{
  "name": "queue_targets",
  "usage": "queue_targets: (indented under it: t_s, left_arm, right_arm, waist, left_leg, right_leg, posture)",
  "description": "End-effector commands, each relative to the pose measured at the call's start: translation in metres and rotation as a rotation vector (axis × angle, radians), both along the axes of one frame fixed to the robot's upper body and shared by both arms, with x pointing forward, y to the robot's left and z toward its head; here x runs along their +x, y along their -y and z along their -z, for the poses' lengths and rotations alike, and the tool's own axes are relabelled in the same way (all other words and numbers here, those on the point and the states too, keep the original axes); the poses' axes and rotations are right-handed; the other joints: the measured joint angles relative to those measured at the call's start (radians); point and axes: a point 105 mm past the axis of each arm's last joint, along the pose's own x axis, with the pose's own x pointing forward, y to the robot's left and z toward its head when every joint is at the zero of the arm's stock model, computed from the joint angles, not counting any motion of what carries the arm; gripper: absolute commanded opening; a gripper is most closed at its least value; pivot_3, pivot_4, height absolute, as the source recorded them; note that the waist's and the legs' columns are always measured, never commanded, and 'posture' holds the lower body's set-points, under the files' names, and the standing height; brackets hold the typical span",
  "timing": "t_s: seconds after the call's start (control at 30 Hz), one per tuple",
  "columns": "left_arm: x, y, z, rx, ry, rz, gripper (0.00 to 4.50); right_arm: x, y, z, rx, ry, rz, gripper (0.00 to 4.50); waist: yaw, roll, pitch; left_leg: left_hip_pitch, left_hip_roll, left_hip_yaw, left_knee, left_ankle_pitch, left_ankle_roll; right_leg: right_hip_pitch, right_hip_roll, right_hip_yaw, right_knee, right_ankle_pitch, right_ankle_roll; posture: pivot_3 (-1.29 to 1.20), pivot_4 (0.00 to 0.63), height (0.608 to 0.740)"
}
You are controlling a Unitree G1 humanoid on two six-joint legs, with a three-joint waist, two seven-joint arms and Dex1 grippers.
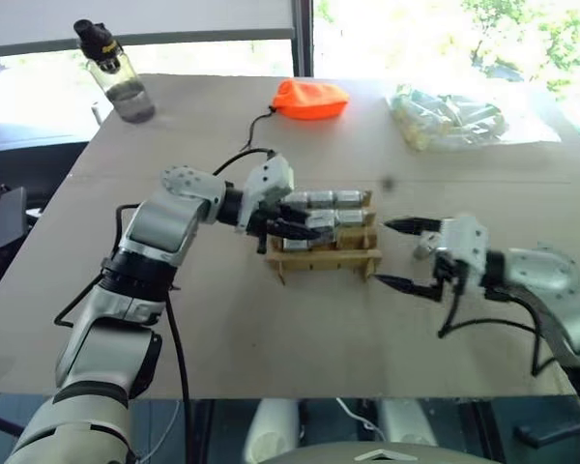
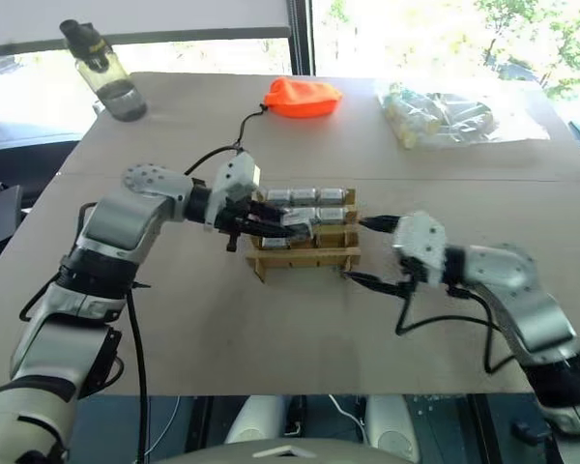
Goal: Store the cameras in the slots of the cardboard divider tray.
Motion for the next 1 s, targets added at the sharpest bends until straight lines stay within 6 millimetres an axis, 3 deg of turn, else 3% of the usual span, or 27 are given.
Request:
queue_targets:
  t_s: [0.03,0.17,0.43,1.0]
  left_arm:
    - [-0.004,0.003,-0.006,0.016,0.081,0.014,0.73]
    - [-0.007,0.006,-0.001,0.009,0.085,0.012,0.73]
    - [0.0,0.018,-0.008,-0.021,0.124,0.02,0.73]
    - [0.013,0.023,0.008,0.004,0.132,0.018,0.73]
  right_arm:
    - [-0.021,0.012,-0.005,0.153,-0.043,0.095,4.38]
    - [-0.049,0.02,0.019,0.205,-0.068,0.168,4.38]
    - [-0.09,0.031,0.044,0.242,-0.051,0.216,4.38]
    - [-0.09,0.04,0.047,0.273,0.003,0.266,4.38]
  waist:
    - [0.0,0.0,0.0]
    - [0.0,-0.001,-0.001]
    - [-0.002,-0.002,-0.002]
    - [-0.002,-0.003,-0.002]
  left_leg:
    - [0.0,0.0,0.001,0.0,0.0,0.0]
    - [0.001,0.0,-0.001,-0.001,0.0,0.0]
    - [0.005,0.0,0.001,0.001,-0.001,0.002]
    - [0.005,0.0,0.0,0.001,0.0,0.001]
  right_leg:
    - [0.0,0.0,0.0,0.0,0.0,0.0]
    - [0.002,0.0,0.001,-0.001,0.0,0.0]
    - [0.005,0.001,0.002,-0.001,-0.001,0.002]
    - [0.005,0.002,0.001,-0.001,0.0,0.001]
  posture:
    - [0.0,0.15,0.726]
    - [0.0,0.15,0.726]
    - [0.0,0.15,0.726]
    - [0.0,0.15,0.726]
